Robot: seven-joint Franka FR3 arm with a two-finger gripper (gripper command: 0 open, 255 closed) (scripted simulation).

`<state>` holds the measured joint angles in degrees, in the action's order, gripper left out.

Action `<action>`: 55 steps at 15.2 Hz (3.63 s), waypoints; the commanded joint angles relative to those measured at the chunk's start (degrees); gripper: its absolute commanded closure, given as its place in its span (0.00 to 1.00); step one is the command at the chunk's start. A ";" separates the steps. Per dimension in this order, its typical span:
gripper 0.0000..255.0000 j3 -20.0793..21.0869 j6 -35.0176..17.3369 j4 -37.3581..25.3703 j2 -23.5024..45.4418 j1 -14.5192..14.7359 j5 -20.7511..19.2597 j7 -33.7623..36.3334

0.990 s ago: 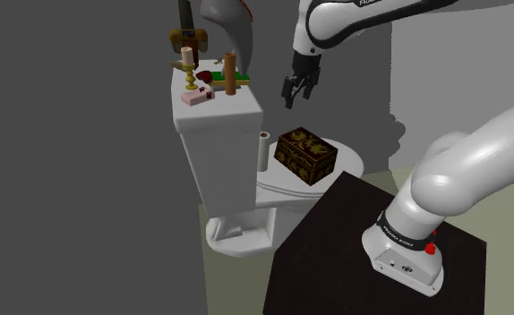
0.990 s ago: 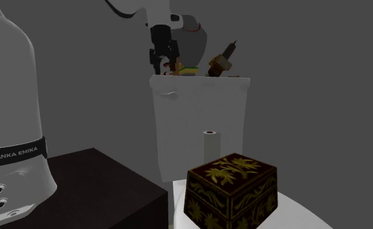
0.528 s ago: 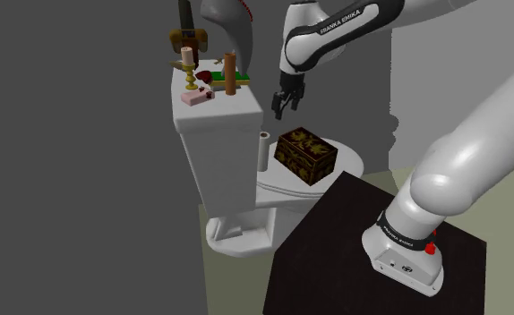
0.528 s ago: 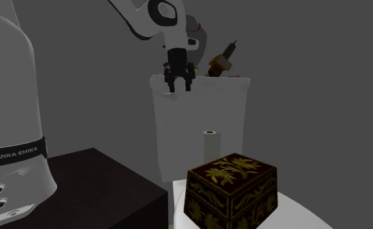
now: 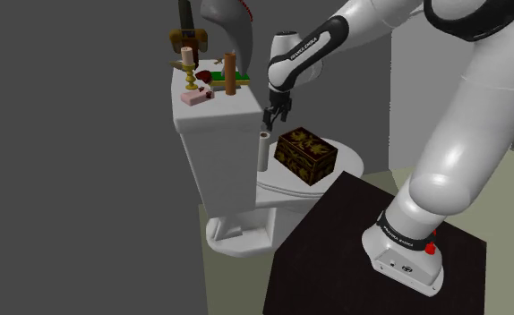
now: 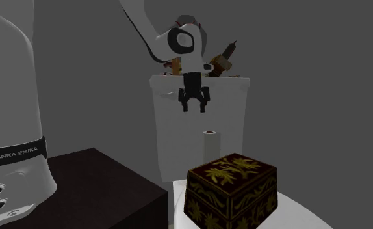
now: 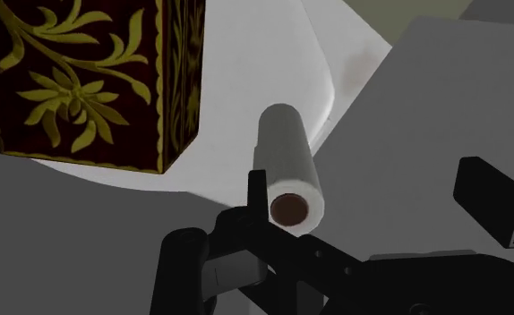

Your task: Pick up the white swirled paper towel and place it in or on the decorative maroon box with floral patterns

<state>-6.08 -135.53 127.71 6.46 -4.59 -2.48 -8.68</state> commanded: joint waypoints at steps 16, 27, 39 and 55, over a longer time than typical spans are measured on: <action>0.00 2.23 -8.39 -14.08 24.11 -4.27 2.06 -5.25; 1.00 2.28 -8.18 -14.63 24.41 -4.47 2.08 -5.43; 1.00 2.72 -5.02 -13.84 20.49 -4.76 1.41 -4.94; 1.00 2.50 4.79 -15.41 12.23 -4.53 1.08 -5.02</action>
<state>-3.60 -131.52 112.52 19.22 -9.21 -1.36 -13.81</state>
